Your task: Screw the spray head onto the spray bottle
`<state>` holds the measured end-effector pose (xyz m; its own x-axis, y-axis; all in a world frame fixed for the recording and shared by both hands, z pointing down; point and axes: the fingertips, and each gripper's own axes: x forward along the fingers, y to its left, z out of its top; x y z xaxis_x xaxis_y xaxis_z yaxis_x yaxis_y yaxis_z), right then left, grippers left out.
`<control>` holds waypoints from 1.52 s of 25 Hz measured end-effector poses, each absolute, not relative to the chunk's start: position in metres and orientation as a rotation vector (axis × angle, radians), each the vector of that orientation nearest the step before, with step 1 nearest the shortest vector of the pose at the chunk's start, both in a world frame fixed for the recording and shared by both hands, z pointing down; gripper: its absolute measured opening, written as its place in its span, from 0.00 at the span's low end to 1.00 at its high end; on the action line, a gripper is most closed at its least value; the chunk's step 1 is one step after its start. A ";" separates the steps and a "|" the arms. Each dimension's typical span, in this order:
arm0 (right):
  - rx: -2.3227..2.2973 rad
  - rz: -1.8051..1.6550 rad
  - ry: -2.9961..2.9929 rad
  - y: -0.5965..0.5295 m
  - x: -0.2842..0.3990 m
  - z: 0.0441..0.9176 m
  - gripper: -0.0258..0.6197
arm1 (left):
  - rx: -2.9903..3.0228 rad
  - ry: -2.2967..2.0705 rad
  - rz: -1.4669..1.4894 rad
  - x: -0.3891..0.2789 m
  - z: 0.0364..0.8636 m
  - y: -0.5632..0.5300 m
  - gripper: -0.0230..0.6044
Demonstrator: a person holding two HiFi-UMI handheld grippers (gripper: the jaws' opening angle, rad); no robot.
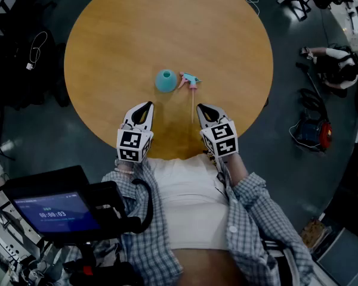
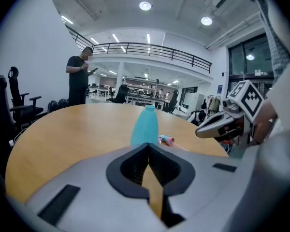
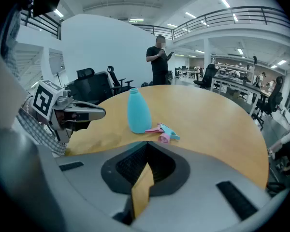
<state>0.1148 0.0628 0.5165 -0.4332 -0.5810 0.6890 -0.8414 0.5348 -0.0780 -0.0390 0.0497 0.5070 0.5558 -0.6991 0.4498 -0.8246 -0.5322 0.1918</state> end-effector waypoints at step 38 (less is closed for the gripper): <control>1.057 0.500 -2.086 -0.001 0.131 0.531 0.03 | 2.654 -0.987 0.614 0.016 0.525 -0.019 0.60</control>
